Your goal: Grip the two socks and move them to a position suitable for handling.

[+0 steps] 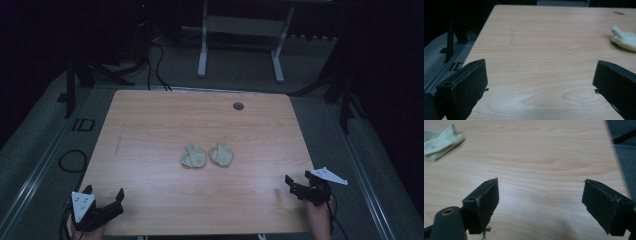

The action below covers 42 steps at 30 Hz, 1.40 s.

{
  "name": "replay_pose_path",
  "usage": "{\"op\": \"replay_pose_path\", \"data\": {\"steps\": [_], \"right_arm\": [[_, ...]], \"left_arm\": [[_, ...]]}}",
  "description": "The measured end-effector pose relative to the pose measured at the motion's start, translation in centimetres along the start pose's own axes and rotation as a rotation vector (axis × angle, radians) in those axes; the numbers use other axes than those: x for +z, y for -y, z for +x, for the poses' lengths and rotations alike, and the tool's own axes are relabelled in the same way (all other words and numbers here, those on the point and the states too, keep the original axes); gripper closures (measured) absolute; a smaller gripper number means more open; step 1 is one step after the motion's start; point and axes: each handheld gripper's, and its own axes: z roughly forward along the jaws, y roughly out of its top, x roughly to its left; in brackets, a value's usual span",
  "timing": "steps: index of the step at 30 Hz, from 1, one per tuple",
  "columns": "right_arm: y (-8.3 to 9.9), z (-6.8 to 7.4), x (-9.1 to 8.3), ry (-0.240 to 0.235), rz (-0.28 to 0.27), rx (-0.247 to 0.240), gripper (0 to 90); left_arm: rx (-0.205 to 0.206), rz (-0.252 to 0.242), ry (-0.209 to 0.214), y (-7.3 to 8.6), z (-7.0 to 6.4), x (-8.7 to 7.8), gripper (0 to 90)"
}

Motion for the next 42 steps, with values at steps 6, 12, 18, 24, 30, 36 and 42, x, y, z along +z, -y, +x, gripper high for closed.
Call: {"op": "replay_pose_path", "data": {"steps": [6,12,18,24,30,36,42], "right_arm": [[-0.8,2.1,1.2,-0.102,0.022,-0.026,14.2],[-2.1,4.4,2.6,-0.152,0.020,-0.019,13.9],[-3.5,6.9,4.1,-0.232,0.033,-0.053,13.3],[-4.9,9.4,5.9,-0.265,0.059,-0.105,13.6],[-6.2,11.8,7.8,-0.288,0.066,-0.148,15.4],[-7.6,14.1,9.8,-0.303,0.075,-0.188,18.7],[-8.5,15.9,11.8,-0.303,0.090,-0.221,23.7]], "left_arm": [[-0.041,0.051,0.018,-0.5,-0.7,-0.2,0.0],[-0.024,0.069,0.028,-1.0,-2.0,-0.5,0.0],[-0.020,0.089,0.070,-0.9,-2.7,-0.5,0.0],[0.019,0.103,0.083,-0.8,-3.2,-0.5,0.0],[0.016,0.110,0.099,-0.7,-3.2,-0.5,0.0],[0.007,0.107,0.104,-0.7,-3.0,-0.6,0.0],[0.008,0.120,0.112,-0.5,-3.0,-0.5,0.0]]}}
